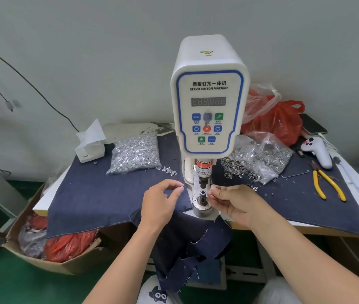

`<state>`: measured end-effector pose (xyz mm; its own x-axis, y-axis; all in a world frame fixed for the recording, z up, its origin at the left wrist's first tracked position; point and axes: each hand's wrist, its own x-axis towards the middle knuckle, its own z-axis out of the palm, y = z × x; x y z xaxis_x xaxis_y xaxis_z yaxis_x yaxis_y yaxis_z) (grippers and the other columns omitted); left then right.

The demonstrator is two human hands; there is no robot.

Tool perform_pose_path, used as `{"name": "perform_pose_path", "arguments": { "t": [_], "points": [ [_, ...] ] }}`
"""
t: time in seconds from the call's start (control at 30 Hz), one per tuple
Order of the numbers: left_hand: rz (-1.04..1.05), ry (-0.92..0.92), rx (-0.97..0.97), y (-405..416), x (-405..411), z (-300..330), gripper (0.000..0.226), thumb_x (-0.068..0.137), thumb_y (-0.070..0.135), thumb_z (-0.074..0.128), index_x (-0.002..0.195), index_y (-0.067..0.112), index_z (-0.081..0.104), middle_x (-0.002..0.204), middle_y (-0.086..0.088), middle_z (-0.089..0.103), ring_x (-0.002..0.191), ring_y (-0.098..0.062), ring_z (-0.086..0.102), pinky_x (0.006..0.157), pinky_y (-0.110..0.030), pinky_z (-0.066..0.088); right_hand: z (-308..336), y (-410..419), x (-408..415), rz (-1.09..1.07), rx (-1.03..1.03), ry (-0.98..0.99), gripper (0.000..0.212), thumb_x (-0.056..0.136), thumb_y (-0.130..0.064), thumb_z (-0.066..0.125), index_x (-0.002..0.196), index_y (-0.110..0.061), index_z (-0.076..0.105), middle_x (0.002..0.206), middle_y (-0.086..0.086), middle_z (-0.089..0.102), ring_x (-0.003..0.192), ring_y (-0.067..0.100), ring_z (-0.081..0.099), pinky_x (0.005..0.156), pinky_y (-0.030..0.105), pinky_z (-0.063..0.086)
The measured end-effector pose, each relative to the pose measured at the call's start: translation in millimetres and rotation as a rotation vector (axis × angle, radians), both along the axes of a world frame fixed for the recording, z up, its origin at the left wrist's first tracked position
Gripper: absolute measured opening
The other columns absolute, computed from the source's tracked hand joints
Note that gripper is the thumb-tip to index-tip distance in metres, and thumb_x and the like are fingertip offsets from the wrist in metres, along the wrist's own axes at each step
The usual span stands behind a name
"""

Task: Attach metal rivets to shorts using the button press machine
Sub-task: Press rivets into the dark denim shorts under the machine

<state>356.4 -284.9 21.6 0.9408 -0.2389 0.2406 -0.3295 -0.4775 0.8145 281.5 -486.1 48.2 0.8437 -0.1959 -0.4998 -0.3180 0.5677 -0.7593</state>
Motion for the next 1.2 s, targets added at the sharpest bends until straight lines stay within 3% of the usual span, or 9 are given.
{"name": "perform_pose_path", "arguments": {
  "t": [0.13,0.27,0.5,0.7,0.93,1.07,1.2],
  "points": [
    [-0.027,0.006,0.010,-5,-5,2,0.018,0.093,0.028,0.079,0.087,0.044,0.075,0.089,0.033,0.073,0.072,-0.003,0.066,0.072,-0.012,0.047,-1,3,0,0.005,0.066,0.032,0.004,0.092,0.008,0.066,0.089,0.009,0.069,0.071,0.014,0.072,0.059,0.017,0.072,0.056,0.026,0.062],
    [-0.057,-0.013,-0.002,-9,-12,4,0.025,0.094,0.025,0.079,0.085,0.047,0.071,0.087,0.034,0.073,0.086,0.001,0.068,0.074,-0.007,0.046,-1,3,1,0.000,0.091,0.051,0.005,0.090,0.008,0.069,0.085,0.009,0.071,0.072,0.015,0.073,0.060,0.018,0.073,0.055,0.027,0.061],
    [-0.062,0.002,-0.020,-12,-16,6,0.013,0.095,0.023,0.078,0.092,0.036,0.076,0.091,0.025,0.075,0.093,0.007,0.067,0.076,-0.006,0.045,0,8,3,0.001,0.128,0.069,0.004,0.087,0.005,0.073,0.084,0.008,0.073,0.075,0.017,0.073,0.060,0.018,0.073,0.054,0.027,0.060],
    [-0.063,0.014,-0.023,-12,-17,6,0.008,0.095,0.024,0.078,0.094,0.032,0.078,0.093,0.023,0.076,0.094,0.006,0.067,0.077,-0.007,0.045,5,11,0,-0.017,0.219,0.103,0.024,0.088,0.007,0.071,0.064,0.008,0.076,0.077,0.020,0.074,0.060,0.020,0.074,0.052,0.026,0.060],
    [-0.064,0.014,-0.014,-14,-19,5,0.005,0.096,0.026,0.077,0.098,0.028,0.081,0.096,0.020,0.077,0.094,0.003,0.068,0.076,-0.011,0.047,10,14,-1,-0.026,0.328,0.103,0.021,0.086,0.009,0.069,0.067,0.013,0.074,0.080,0.022,0.073,0.065,0.023,0.075,0.055,0.027,0.062],
    [-0.073,0.017,0.002,-17,-18,5,0.005,0.097,0.028,0.076,0.099,0.028,0.081,0.096,0.021,0.076,0.094,0.004,0.067,0.077,-0.015,0.049,13,16,-1,-0.002,0.390,0.082,0.009,0.076,0.010,0.070,0.068,0.013,0.074,0.082,0.022,0.073,0.067,0.024,0.075,0.059,0.028,0.063],
    [-0.102,0.014,0.017,-20,-17,5,0.007,0.097,0.031,0.076,0.100,0.030,0.081,0.097,0.021,0.076,0.090,0.001,0.068,0.078,-0.022,0.053,14,14,-2,0.033,0.402,0.104,0.017,0.085,0.008,0.065,0.073,0.014,0.074,0.086,0.023,0.073,0.067,0.026,0.074,0.062,0.032,0.064]
  ]
}}
